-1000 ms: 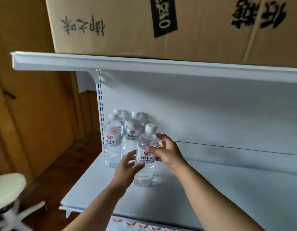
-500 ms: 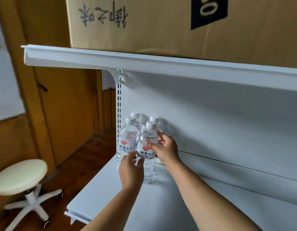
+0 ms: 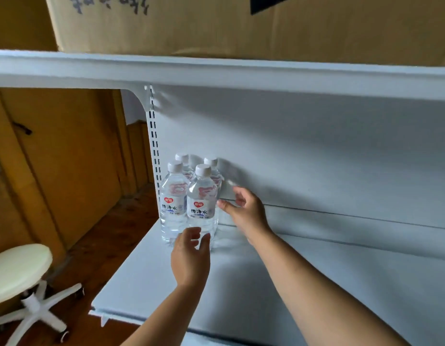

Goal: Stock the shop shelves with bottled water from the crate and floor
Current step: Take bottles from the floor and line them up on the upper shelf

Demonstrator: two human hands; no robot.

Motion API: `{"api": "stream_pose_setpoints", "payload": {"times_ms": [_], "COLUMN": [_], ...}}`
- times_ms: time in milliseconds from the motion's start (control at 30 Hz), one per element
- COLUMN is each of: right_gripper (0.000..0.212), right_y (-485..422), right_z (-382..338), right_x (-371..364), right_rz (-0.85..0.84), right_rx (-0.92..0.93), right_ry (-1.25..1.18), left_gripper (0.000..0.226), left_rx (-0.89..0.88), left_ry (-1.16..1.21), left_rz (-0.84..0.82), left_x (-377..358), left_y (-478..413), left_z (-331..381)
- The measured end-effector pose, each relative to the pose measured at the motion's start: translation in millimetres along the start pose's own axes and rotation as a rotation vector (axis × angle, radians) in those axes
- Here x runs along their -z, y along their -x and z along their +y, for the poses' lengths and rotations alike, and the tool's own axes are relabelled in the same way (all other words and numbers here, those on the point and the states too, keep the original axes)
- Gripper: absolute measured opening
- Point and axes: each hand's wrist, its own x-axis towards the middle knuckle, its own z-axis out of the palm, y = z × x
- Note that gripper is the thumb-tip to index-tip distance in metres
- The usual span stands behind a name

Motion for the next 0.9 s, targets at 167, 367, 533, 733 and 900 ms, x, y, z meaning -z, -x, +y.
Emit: {"api": "stream_pose_setpoints", "payload": {"times_ms": [167, 367, 533, 733, 900], "right_gripper": [0.04, 0.025, 0.023, 0.015, 0.021], "right_y": [63.7, 189.4, 355.3, 578.9, 685.5], "right_z": [36.8, 85.3, 108.8, 152.1, 210.8], "right_x": [86.7, 238.0, 360.2, 441.2, 462.2], "right_rz": [0.208, 0.598, 0.852, 1.124, 1.243], "right_rx": [-0.174, -0.265, -0.367, -0.618, -0.825], "right_ry": [-0.128, -0.144, -0.161, -0.068, -0.101], "left_gripper": [0.016, 0.016, 0.015, 0.018, 0.024], "left_rx": [-0.076, -0.257, -0.356, -0.277, -0.26], "left_ry": [0.079, 0.176, 0.2, 0.136, -0.041], "left_rz": [-0.273, -0.716, -1.081, -1.499, -1.717], "left_x": [-40.1, -103.9, -134.9, -126.0, -131.5], "left_y": [63.4, 201.3, 375.6, 591.7, 692.9], "left_z": [20.7, 73.7, 110.3, 99.5, 60.4]}}
